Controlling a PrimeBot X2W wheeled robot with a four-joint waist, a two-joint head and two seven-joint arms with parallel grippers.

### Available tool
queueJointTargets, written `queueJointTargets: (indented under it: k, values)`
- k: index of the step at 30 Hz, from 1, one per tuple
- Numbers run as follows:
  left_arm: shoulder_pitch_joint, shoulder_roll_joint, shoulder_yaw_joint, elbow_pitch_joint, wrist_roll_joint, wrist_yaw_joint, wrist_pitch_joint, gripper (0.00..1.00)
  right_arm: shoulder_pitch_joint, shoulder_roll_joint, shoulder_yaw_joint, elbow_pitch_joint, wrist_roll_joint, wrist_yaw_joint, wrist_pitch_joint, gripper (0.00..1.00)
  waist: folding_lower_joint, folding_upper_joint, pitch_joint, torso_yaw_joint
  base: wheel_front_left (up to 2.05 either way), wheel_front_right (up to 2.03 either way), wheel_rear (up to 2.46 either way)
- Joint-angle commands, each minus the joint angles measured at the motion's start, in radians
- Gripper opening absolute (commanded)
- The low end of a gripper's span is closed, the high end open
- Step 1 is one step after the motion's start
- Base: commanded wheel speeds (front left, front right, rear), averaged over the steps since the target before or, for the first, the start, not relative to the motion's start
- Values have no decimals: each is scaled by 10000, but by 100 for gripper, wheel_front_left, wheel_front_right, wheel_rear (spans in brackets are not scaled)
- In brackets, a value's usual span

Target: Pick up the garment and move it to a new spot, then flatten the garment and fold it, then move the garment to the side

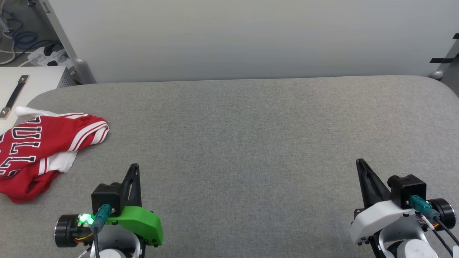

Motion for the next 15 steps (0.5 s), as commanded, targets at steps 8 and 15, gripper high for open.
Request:
queueJointTargets:
  k: [8, 15]
  values:
    - [-177, -57, -20, 30, 97, 41, -7, 0, 68, -35, -7, 14, -91, -9, 28, 0, 0, 0, 0, 0, 0, 0, 0]
    - [-177, -57, -20, 30, 97, 41, -7, 0, 68, -35, -7, 14, -91, -9, 28, 0, 0, 0, 0, 0, 0, 0, 0]
